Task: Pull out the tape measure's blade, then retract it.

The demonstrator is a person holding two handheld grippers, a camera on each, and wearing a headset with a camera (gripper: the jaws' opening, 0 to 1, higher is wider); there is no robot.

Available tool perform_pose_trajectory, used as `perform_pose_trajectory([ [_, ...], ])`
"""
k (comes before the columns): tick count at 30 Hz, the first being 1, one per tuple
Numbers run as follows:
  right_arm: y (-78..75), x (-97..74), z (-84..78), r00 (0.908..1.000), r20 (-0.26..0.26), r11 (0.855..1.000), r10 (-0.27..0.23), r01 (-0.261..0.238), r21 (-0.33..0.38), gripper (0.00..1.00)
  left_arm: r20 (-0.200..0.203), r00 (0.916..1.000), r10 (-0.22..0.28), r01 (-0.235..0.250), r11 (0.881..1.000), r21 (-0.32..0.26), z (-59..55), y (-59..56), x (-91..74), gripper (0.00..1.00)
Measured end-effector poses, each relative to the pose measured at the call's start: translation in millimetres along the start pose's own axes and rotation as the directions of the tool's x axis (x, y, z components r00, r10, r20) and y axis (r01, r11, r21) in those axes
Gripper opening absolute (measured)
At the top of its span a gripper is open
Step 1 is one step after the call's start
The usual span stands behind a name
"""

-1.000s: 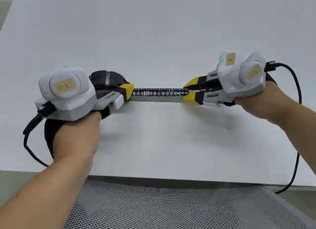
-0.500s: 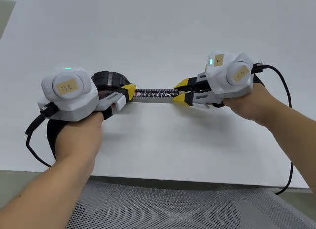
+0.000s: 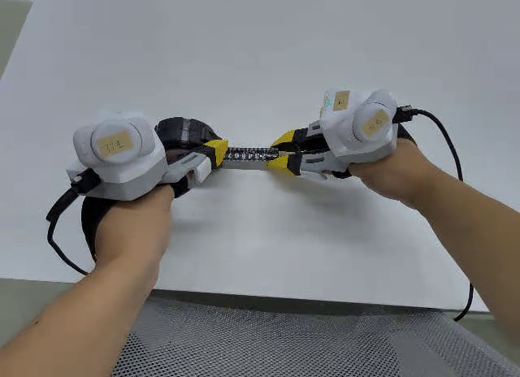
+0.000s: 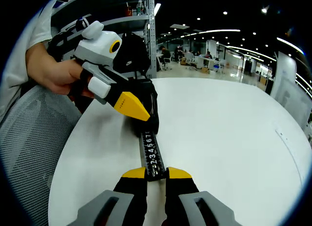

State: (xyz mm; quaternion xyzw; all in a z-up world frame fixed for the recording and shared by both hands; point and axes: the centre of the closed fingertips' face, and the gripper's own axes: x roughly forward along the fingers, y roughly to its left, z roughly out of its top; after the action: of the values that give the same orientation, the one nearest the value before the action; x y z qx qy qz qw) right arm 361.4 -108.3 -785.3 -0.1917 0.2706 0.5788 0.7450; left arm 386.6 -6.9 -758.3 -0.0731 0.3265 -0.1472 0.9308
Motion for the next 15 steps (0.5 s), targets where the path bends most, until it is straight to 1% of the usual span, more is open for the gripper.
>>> perform_pose_trajectory([
  [15,5.5,22.2,17.7,0.9995,0.028,1.000,0.015,-0.016,0.004,0.10,0.002,1.0000,0.000,0.000,1.000,-0.001,-0.4,0.1,-0.1,0.59],
])
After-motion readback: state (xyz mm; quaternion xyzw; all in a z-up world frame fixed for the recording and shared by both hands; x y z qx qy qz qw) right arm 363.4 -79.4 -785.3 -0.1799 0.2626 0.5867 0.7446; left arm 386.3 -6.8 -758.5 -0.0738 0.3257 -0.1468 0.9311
